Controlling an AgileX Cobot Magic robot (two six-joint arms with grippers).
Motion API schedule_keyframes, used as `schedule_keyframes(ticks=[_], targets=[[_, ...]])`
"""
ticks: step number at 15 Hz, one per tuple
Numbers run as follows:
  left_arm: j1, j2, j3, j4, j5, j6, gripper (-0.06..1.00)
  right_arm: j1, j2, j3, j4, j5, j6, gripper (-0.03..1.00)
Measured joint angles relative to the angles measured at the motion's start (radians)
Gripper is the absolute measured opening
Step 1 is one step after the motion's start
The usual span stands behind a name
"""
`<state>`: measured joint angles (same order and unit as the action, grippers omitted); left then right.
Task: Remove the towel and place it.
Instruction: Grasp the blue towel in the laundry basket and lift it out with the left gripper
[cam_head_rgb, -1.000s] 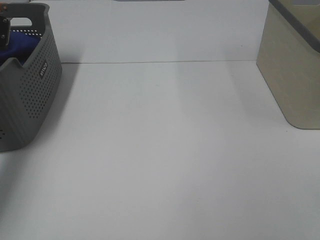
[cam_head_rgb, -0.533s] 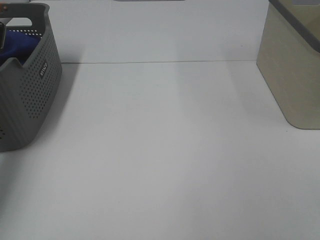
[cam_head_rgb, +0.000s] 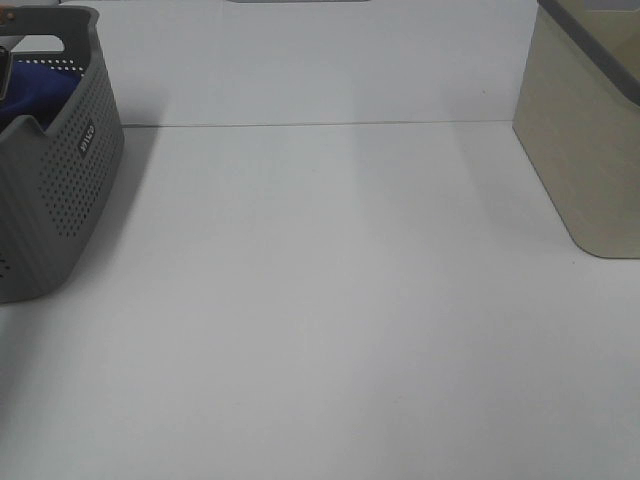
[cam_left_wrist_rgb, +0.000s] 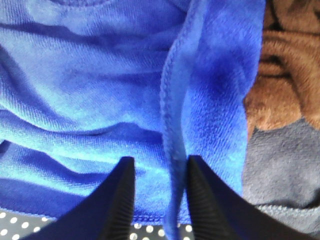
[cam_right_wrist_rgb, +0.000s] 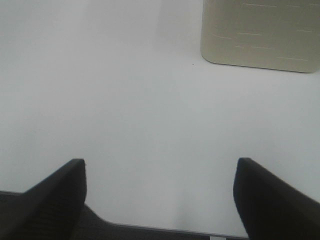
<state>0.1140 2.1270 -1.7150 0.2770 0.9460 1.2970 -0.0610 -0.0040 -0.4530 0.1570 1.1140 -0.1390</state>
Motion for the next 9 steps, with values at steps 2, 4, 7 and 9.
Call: schedule_keyframes(ticks=[2, 4, 7, 9], targets=[[0.000, 0.000, 0.000, 0.001, 0.001, -0.031, 0.31, 0.000, 0.000, 0.000, 0.000, 0.000, 0.000, 0.79], [0.000, 0.000, 0.000, 0.001, 0.001, -0.083, 0.31, 0.000, 0.000, 0.000, 0.000, 0.000, 0.000, 0.79], [0.000, 0.000, 0.000, 0.001, 0.037, -0.098, 0.31, 0.000, 0.000, 0.000, 0.000, 0.000, 0.000, 0.79], [0.000, 0.000, 0.000, 0.002, 0.048, -0.082, 0.20, 0.000, 0.000, 0.000, 0.000, 0.000, 0.000, 0.79]])
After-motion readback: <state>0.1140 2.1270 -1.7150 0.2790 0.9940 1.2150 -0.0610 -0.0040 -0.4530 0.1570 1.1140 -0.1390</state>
